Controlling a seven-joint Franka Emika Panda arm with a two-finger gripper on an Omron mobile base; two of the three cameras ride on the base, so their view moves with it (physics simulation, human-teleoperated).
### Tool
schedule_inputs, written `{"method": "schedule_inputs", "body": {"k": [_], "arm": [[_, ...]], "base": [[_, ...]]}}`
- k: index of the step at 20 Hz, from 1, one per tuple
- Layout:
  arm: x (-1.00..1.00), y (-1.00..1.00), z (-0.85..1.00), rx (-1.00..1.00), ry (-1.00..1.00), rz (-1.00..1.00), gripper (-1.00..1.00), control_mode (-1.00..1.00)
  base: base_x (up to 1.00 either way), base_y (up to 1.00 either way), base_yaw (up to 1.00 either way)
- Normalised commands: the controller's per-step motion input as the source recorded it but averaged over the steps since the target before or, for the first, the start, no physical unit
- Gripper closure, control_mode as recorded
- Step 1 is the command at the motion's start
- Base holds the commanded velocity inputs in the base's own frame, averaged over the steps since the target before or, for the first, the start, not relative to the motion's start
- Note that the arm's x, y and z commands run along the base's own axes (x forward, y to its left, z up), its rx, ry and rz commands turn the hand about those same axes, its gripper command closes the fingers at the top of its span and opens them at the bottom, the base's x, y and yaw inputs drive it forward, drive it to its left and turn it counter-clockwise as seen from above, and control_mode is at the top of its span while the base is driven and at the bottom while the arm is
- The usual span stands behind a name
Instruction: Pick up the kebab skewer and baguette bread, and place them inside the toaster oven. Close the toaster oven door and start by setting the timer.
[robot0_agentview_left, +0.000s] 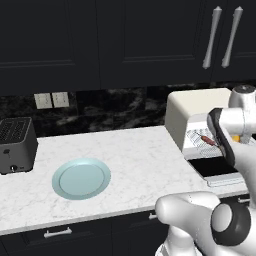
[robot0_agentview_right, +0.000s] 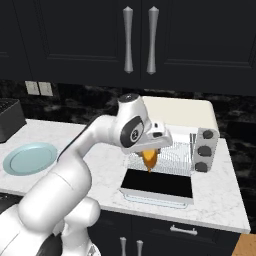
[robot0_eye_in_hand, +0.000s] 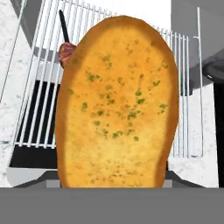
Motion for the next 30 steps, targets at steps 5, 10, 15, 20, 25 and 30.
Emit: {"method": "schedule_inputs", "body": {"k": [5,10,15,20,25,30], "arm": [[0.11,-0.67,-0.11,0.15,-0.20,-0.26,1.00,-1.00],[0.30,-0.33,-0.08,0.11,-0.13,-0.20,1.00,-1.00],[0.32,-0.17,-0.14,0.10,-0.02,-0.17,1.00,-1.00],[0.08,-0.13,-0.21,0.07,0.00,-0.15,1.00,-1.00],[0.26,-0.03,-0.03,0.03,-0.01,-0.12,1.00,-1.00],[0.20,0.00,-0.15,0.04,-0.01,-0.10,1.00,-1.00]], "base": [[0.00,0.00,0.00],[0.00,0.00,0.00],[0.00,0.00,0.00],[0.00,0.00,0.00],[0.00,0.00,0.00],[0.00,0.00,0.00]]}}
